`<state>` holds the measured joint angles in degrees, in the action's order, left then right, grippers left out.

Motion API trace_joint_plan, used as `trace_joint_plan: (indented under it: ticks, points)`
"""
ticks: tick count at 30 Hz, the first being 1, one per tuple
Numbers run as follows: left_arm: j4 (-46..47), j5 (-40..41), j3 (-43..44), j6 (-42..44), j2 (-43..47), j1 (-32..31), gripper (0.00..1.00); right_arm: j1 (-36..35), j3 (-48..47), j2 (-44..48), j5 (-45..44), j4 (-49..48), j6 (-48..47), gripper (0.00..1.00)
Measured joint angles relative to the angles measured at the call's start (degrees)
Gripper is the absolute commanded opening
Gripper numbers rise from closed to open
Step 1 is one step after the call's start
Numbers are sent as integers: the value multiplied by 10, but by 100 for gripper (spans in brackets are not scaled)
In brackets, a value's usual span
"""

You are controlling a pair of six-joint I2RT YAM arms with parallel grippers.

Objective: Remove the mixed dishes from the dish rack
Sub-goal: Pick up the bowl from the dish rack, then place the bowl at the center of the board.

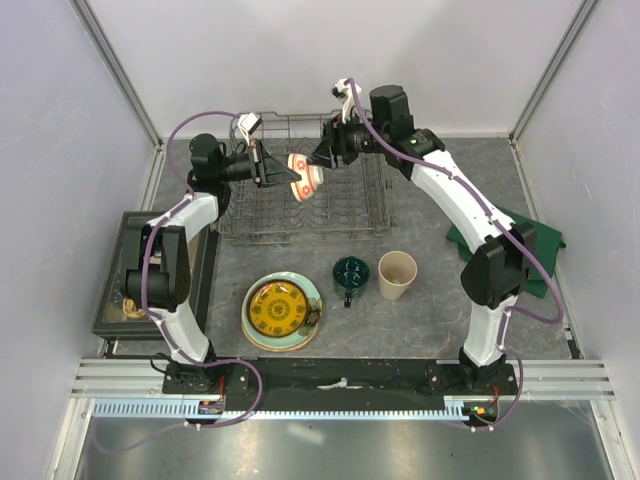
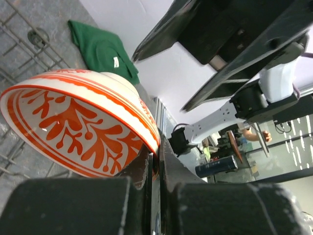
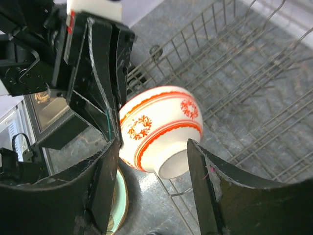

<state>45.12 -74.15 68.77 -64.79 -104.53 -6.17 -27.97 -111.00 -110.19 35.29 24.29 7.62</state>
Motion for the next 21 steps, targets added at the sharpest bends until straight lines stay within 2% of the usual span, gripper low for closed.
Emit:
trace_joint_plan:
  ticks: [5, 12, 15, 21]
  points:
    - [-190, 1, 24, 149, 46, -1, 2, 10, 8, 43, -16, -4, -6, 70]
    - [-515, 46, 93, 424, 103, -14, 1, 39, 18, 87, -73, -5, -16, 72]
    - [-655, 102, 119, 558, 128, -48, 2, 51, 19, 99, -96, -3, -23, 73]
    - [-814, 188, 122, 704, 179, -119, 2, 64, 29, 121, -133, 5, -40, 73]
